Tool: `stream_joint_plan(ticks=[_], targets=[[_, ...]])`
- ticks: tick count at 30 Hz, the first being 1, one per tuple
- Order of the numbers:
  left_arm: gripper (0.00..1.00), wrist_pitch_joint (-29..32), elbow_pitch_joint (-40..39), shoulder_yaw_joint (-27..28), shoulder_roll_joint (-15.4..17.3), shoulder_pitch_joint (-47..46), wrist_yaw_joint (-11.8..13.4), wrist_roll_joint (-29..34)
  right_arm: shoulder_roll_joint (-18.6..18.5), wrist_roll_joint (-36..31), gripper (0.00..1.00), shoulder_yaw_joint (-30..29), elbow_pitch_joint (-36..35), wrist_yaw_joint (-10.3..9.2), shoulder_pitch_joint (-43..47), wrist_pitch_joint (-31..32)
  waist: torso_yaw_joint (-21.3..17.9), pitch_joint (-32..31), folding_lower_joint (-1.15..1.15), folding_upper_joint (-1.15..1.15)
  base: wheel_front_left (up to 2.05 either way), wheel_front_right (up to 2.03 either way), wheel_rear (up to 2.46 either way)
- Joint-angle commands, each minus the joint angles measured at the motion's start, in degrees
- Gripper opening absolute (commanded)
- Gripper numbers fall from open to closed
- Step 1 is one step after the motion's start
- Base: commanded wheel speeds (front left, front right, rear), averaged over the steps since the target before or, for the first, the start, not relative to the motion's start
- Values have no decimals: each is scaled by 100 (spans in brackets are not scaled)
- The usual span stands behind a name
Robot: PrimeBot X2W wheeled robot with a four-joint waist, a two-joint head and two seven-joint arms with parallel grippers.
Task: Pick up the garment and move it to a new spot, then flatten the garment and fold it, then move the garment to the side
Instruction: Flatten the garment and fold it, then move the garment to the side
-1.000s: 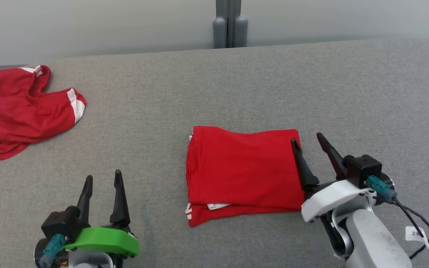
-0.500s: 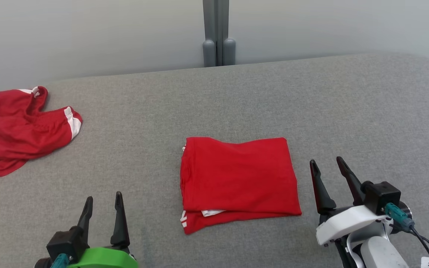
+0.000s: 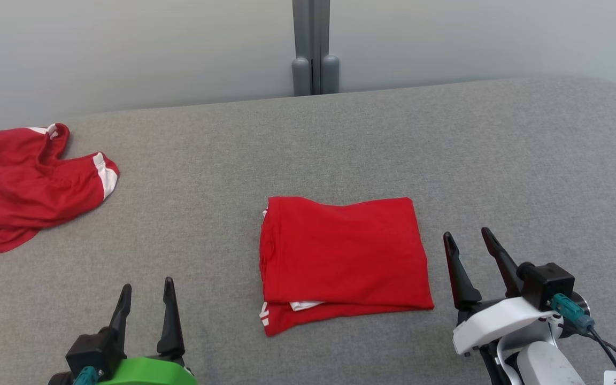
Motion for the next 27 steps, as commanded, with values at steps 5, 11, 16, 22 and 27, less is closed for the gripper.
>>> stream_joint_plan(ticks=[5,11,16,22,27], targets=[[100,-19,-31,52,-34,46,-28,64,-9,-25,100,-53,69,-6,-12,-18,20,45,0,0,0,0,0],[100,-19,-81,29,-47,-60,-64,115,-11,-184,100,-297,302,-6,-272,274,110,173,0,0,0,0,0],[100,-19,-171,37,-45,-184,-95,190,-11,-348,100,-478,489,-6,-655,1071,248,319,0,0,0,0,0],[100,-19,-229,-19,-60,-269,-107,194,-10,-231,100,-445,750,-7,-1038,2037,490,531,0,0,0,0,0],[100,-19,-285,-31,-74,-340,-68,154,-17,-70,100,-419,1079,-7,-1219,2552,693,723,0,0,0,0,0]])
